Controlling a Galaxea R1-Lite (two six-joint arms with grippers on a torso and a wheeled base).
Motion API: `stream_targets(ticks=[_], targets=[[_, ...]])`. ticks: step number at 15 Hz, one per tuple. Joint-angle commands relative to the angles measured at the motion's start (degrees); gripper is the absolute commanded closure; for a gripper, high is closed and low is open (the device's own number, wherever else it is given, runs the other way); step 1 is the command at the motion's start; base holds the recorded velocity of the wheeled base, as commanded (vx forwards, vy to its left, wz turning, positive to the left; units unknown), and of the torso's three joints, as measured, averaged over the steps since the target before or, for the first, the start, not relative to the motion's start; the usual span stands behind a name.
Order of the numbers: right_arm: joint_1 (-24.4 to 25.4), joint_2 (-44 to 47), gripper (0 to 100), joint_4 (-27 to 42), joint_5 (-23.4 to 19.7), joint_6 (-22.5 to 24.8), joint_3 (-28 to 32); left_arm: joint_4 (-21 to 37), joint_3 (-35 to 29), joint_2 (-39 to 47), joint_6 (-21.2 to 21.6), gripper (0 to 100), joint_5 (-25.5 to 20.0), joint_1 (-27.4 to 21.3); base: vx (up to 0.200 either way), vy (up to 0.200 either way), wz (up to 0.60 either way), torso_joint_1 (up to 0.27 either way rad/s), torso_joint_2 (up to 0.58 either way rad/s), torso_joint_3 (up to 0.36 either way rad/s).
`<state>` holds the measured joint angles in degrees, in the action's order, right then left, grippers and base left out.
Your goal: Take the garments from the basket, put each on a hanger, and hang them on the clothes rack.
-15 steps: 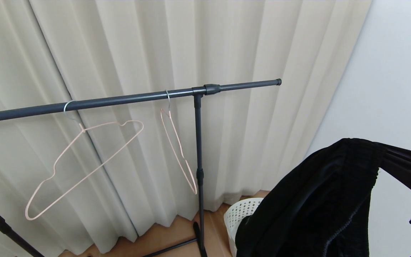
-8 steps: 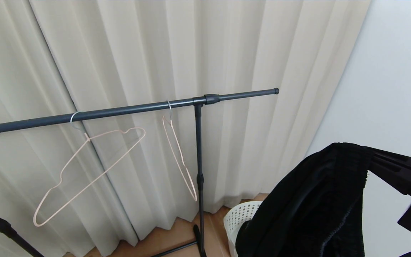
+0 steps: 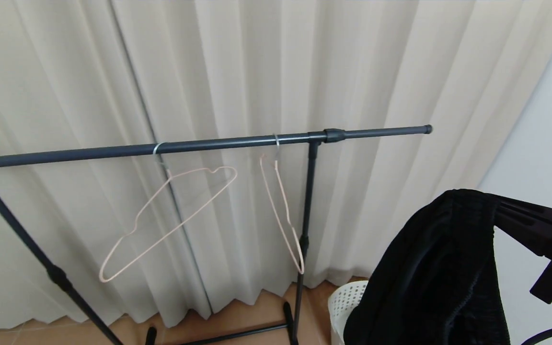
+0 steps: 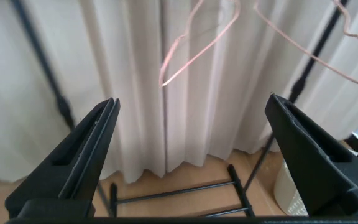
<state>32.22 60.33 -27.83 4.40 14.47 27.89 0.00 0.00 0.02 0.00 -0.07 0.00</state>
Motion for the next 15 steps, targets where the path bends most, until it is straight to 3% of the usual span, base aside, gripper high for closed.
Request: stream_targets(ticks=[1, 3, 9, 12, 15], targets=[[0.0, 0.0, 100, 0.1, 0.0, 0.0, -0.1, 0.0, 0.0, 0.0, 0.0, 0, 0.0, 0.0, 0.000, 0.000, 0.00, 0.000, 0.00, 0.000], [0.0, 0.0, 100, 0.1, 0.0, 0.0, -0.1, 0.0, 0.0, 0.0, -0.1, 0, 0.0, 0.0, 0.000, 0.000, 0.00, 0.000, 0.00, 0.000], [0.0, 0.0, 100, 0.1, 0.0, 0.1, -0.3, 0.0, 0.0, 0.0, -0.1, 0, 0.0, 0.0, -0.200, 0.000, 0.00, 0.000, 0.00, 0.002], [0.0, 0.0, 100, 0.1, 0.0, 0.2, -0.3, 0.0, 0.0, 0.0, -0.2, 0, 0.1, 0.0, 0.000, 0.200, 0.00, -0.006, 0.00, 0.004], [0.0, -0.1, 100, 0.4, 0.0, 0.2, -0.4, 0.0, 0.0, 0.0, -0.1, 0, 0.1, 0.0, 0.000, 0.000, 0.00, 0.000, 0.00, 0.000]])
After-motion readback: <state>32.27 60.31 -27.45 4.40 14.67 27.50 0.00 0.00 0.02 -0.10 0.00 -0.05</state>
